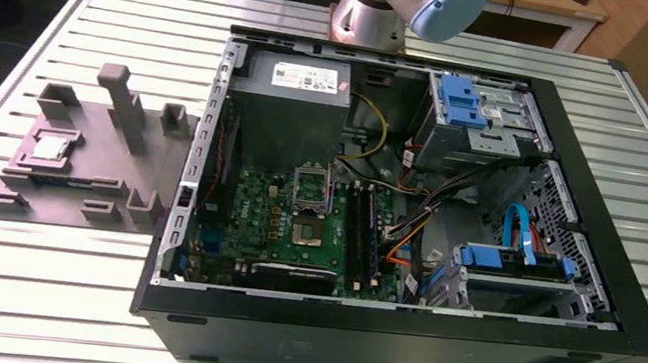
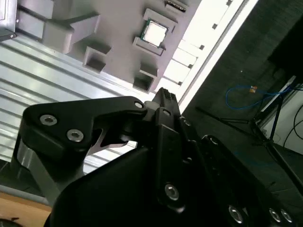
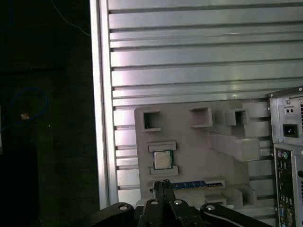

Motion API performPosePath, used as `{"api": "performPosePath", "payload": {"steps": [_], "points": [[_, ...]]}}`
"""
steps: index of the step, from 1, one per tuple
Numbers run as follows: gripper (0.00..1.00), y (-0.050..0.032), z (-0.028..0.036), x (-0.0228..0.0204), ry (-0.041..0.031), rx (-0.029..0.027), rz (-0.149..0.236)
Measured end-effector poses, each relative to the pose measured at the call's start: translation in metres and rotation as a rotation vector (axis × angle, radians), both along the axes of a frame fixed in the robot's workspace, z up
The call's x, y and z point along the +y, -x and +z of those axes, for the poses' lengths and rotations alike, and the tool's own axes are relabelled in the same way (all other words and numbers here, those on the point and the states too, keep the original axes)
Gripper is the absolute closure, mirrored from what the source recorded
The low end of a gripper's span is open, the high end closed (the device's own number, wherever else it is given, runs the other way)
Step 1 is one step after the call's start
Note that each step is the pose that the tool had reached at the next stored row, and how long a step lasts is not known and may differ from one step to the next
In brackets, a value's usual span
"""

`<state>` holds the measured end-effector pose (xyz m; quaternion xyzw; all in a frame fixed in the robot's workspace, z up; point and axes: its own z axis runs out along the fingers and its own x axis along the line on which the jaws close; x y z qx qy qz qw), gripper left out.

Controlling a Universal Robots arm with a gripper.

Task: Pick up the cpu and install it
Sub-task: 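Reach for the cpu, then pick up the cpu and move it towards the insertion slot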

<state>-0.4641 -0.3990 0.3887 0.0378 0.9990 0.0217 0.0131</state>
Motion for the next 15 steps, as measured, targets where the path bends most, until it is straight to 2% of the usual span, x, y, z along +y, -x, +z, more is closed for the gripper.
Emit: {"api": "performPosePath", "payload": {"steps": [1, 4, 15], "points": [[0.90, 0.0001, 0.0000, 0.0000, -0.0001, 0.0000, 0.000], [0.90, -0.0083, -0.0008, 0.0000, 0.0000, 0.0007, 0.000], [0.90, -0.0099, -0.0008, 0.0000, 0.0000, 0.0008, 0.000]]}}
